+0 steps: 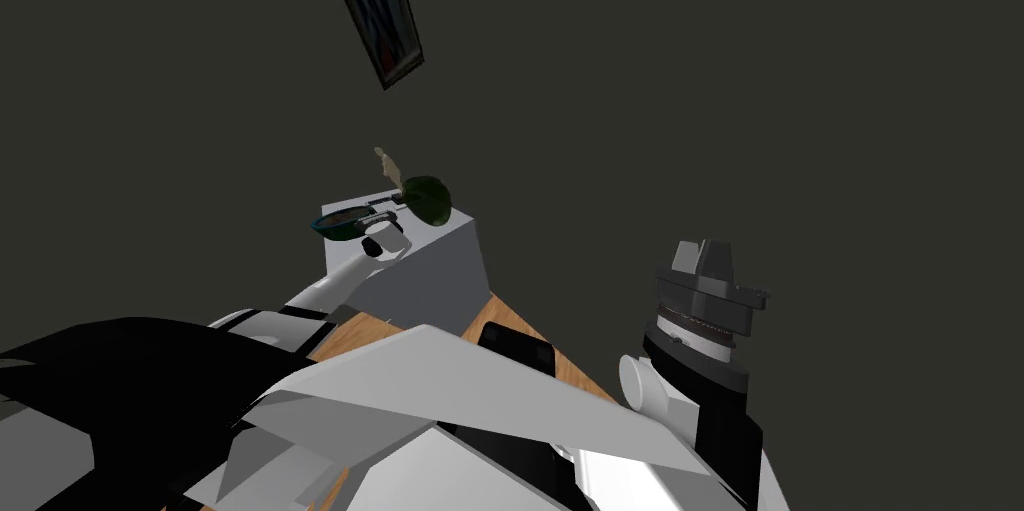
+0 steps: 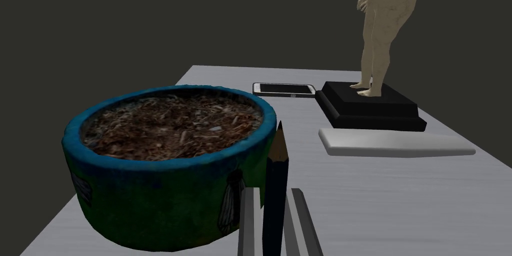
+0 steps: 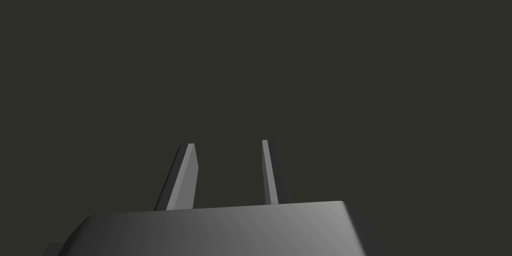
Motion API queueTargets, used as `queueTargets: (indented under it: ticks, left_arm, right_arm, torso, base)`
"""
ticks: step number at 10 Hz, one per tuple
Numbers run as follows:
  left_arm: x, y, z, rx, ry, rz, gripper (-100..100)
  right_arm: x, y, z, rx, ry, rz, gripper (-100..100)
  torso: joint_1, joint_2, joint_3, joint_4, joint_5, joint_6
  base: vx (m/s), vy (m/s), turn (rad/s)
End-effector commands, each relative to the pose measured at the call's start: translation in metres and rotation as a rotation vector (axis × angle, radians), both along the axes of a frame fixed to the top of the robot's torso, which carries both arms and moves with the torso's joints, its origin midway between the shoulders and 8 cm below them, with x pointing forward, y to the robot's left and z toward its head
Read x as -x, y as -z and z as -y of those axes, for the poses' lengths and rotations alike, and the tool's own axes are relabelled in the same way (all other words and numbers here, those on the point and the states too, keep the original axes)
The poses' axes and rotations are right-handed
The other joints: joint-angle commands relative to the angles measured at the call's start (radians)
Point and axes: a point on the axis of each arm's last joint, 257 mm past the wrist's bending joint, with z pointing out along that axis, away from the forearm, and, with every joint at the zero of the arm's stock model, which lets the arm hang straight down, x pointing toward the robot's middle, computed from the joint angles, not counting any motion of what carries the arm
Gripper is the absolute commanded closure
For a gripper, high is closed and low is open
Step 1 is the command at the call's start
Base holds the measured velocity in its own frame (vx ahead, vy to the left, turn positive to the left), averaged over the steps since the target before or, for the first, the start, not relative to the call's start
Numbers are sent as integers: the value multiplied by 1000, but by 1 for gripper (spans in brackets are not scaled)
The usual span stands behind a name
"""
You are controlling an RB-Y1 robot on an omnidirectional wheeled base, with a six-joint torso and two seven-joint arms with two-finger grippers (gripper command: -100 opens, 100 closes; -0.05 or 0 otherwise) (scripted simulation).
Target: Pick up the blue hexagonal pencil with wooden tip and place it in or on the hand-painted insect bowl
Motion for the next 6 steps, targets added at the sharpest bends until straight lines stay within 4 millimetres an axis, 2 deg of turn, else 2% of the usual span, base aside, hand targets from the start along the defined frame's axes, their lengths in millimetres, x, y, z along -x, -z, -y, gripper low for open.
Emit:
queueTargets:
  ticks: [1, 2, 3, 6]
  left_arm:
    - [0, 0, 0, 0, 0, 0, 100]
    - [0, 0, 0, 0, 0, 1, 0]
    - [-1, -2, -4, -7, -19, 11, 100]
    - [-7, -9, -13, -19, -62, 31, 100]
  right_arm:
    - [0, 0, 0, 0, 0, 0, 0]
    - [0, 0, 0, 0, 0, 0, 0]
    - [0, 0, 0, 0, 0, 0, 0]
    - [0, 0, 0, 0, 0, 0, 0]
  torso:
    - [0, 0, 0, 0, 0, 0]
    - [0, 0, 0, 0, 0, 0]
    - [0, 0, 0, 0, 0, 0]
    - [3, 9, 5, 2, 0, -1]
  base:
    - [0, 0, 0]
    - [0, 0, 0]
    - [-94, 28, -152]
    - [-147, 38, -153]
